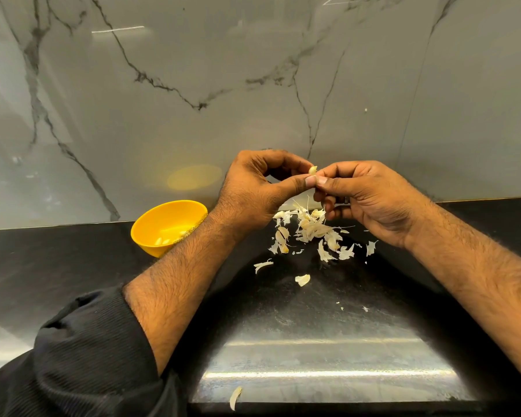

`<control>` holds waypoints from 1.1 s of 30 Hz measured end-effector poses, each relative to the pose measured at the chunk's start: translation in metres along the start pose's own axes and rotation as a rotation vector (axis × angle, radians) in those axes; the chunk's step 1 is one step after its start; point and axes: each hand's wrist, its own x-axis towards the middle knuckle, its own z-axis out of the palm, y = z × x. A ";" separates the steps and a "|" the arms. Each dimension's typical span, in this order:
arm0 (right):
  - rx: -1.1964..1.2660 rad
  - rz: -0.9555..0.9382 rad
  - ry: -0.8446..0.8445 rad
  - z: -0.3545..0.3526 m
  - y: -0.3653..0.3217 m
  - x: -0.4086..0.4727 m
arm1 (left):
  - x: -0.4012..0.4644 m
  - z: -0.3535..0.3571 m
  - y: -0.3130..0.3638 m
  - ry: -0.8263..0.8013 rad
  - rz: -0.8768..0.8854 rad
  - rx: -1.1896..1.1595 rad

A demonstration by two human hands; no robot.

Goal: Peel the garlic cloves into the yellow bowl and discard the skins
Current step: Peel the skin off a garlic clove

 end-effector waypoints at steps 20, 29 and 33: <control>-0.632 -0.383 0.222 0.001 -0.002 -0.001 | -0.003 0.001 0.009 -0.010 -0.011 0.195; -0.646 -0.373 0.225 0.001 -0.001 -0.001 | -0.004 0.007 0.011 0.004 0.012 0.255; -0.531 -0.336 0.212 0.003 0.000 -0.002 | -0.004 0.007 0.011 -0.002 0.016 0.239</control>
